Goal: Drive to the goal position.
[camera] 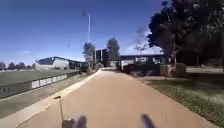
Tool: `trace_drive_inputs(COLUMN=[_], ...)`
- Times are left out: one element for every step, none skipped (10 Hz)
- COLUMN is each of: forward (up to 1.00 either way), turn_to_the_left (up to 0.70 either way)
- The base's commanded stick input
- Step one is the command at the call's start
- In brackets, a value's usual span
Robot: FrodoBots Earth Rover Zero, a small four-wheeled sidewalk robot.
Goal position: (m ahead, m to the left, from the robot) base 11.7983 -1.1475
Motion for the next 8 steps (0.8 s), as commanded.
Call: trace_drive_inputs(forward=[1.00,1.00,1.00,1.00,1.00,1.00,1.00,1.00], turn_to_the_left=[0.00,0.00,-0.29,-0.18,0.00,0.00,0.00,0.00])
